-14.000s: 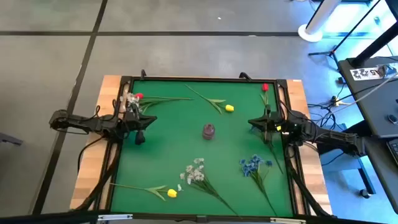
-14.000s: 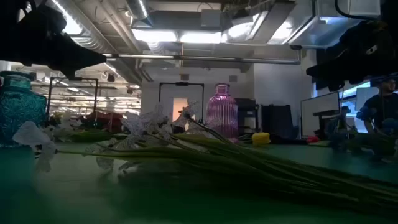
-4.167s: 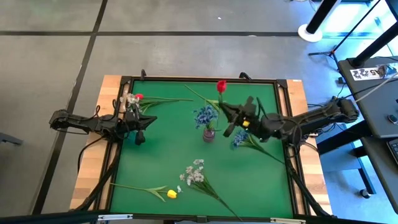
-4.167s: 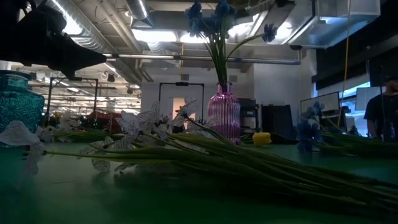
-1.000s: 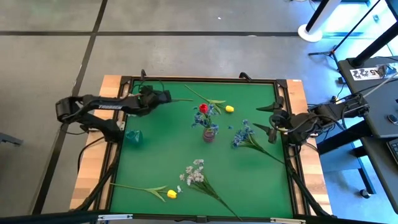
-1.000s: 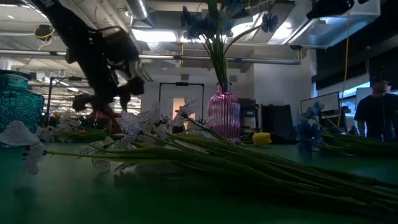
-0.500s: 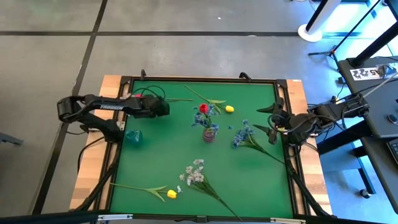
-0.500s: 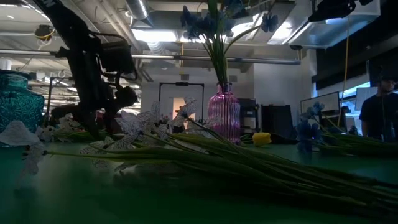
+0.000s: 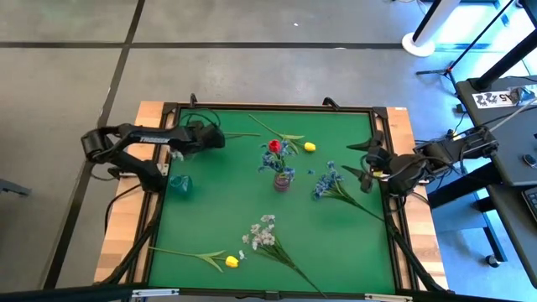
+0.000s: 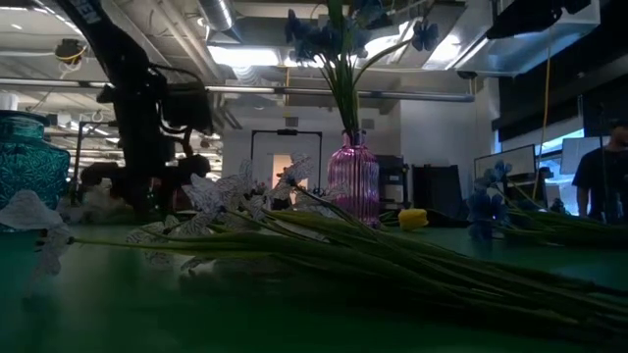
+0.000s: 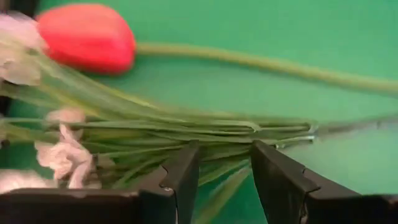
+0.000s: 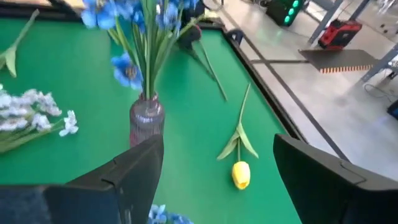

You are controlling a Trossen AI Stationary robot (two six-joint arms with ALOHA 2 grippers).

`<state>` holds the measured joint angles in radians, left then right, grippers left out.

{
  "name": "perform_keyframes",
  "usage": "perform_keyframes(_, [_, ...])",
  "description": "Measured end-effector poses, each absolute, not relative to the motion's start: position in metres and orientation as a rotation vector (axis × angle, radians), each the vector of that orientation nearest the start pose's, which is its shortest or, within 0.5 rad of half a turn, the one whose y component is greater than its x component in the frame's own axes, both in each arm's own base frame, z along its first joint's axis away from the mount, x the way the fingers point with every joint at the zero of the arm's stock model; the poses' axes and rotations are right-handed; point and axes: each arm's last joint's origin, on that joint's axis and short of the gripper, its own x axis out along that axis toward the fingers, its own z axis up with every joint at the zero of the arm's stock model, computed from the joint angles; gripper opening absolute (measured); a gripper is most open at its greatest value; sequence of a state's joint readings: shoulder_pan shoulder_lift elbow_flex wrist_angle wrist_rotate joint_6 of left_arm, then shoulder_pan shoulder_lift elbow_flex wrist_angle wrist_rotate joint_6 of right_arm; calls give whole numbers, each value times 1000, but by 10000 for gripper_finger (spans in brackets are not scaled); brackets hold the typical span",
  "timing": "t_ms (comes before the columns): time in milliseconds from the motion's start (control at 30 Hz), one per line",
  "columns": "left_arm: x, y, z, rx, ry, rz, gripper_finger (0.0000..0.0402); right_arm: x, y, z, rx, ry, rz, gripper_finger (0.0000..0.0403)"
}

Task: Sort flowers into vase by color
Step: Put the red flower into the purple vase

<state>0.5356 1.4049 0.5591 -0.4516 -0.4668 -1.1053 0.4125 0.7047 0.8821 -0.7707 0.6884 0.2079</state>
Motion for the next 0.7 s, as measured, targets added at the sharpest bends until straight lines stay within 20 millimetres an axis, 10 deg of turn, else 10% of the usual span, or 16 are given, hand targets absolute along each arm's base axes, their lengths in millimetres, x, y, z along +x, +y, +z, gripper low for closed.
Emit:
perform_keyframes(333, [198,73,176,-876,640,1327,140,120,33,320,-105,500,-328,303])
perform_keyframes(700, [185,133,175,-842,816,1309,140,120,33,320,-101,501,-323,303])
